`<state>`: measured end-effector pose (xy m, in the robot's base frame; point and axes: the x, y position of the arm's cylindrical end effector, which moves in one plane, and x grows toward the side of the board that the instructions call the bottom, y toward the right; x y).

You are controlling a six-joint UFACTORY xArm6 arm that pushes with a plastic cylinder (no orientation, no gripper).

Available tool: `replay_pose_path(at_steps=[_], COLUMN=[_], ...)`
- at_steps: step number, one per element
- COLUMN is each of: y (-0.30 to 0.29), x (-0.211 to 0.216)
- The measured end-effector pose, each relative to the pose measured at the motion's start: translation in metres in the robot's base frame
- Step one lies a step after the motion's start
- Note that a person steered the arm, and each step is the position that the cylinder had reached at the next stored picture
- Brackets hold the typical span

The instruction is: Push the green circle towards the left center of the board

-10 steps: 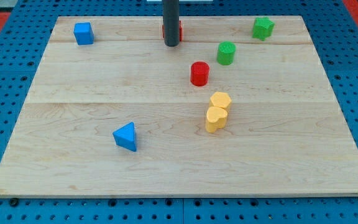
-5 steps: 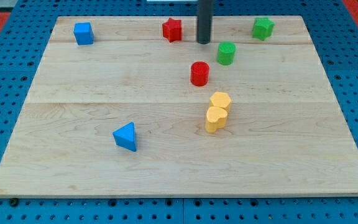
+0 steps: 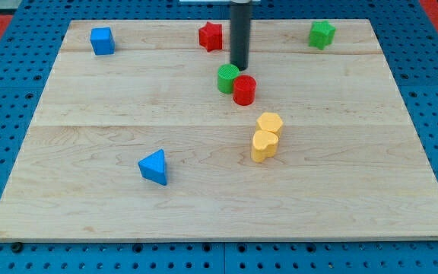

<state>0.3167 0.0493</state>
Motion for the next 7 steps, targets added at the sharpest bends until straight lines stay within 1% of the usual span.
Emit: replay_pose_path(at_steps=[1, 2, 3, 5, 6, 7], y=[0.016, -0.038, -0.1, -0.148, -0.209, -0.179], x=[0.011, 0.032, 0.044, 0.095, 0.074, 0.062])
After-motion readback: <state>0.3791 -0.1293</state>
